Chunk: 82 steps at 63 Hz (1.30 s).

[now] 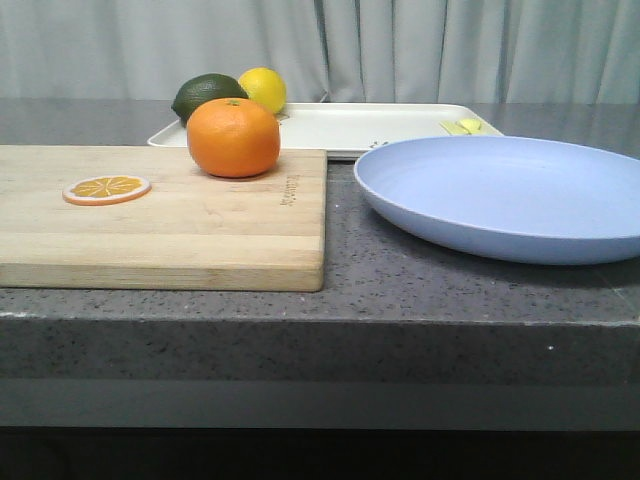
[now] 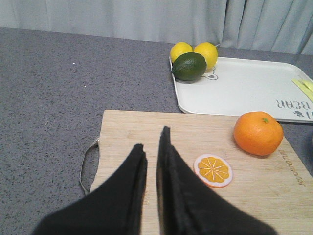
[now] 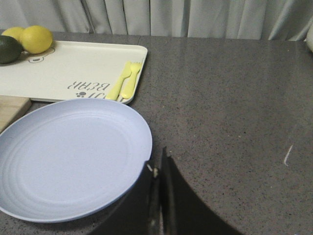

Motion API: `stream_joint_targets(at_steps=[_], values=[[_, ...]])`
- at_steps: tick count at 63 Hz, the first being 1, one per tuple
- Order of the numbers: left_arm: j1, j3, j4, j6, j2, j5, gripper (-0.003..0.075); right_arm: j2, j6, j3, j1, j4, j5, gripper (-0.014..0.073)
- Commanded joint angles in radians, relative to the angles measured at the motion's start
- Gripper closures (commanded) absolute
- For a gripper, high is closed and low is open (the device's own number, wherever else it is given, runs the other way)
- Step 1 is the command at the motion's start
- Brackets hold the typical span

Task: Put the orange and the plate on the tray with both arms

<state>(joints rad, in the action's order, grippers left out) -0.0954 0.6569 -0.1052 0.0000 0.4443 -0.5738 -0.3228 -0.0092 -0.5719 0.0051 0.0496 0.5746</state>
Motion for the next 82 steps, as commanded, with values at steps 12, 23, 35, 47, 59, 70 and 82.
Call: stream_joint_targets(at_steps=[12,23,35,47,59,70,82], values=[[0.004,0.025,-0.009,-0.008,0.014,0.074,0.0127,-0.016,-0.037,-0.032,-0.004,-0.015,-0.048,0.0126],[0.004,0.05,0.013,0.006,0.029,0.078,0.011,-0.016,-0.037,-0.034,-0.004,-0.015,-0.041,0.0062],[-0.018,0.128,0.001,0.078,0.131,0.05,0.0111,-0.016,-0.037,-0.034,-0.004,-0.015,-0.044,0.0062],[-0.166,0.197,0.008,0.109,0.271,0.039,0.011,-0.016,-0.037,-0.034,-0.004,-0.015,-0.044,0.0062],[-0.325,0.266,0.051,0.139,0.428,0.047,0.011,-0.016,-0.037,-0.034,-0.004,-0.015,-0.044,0.0062],[-0.432,0.347,0.117,0.141,0.603,0.047,0.0111,-0.016,-0.037,-0.034,-0.004,-0.015,-0.044,0.0062],[-0.461,0.485,0.121,0.137,0.817,0.02,0.011,-0.016,-0.037,-0.034,-0.004,-0.015,-0.044,0.0062]])
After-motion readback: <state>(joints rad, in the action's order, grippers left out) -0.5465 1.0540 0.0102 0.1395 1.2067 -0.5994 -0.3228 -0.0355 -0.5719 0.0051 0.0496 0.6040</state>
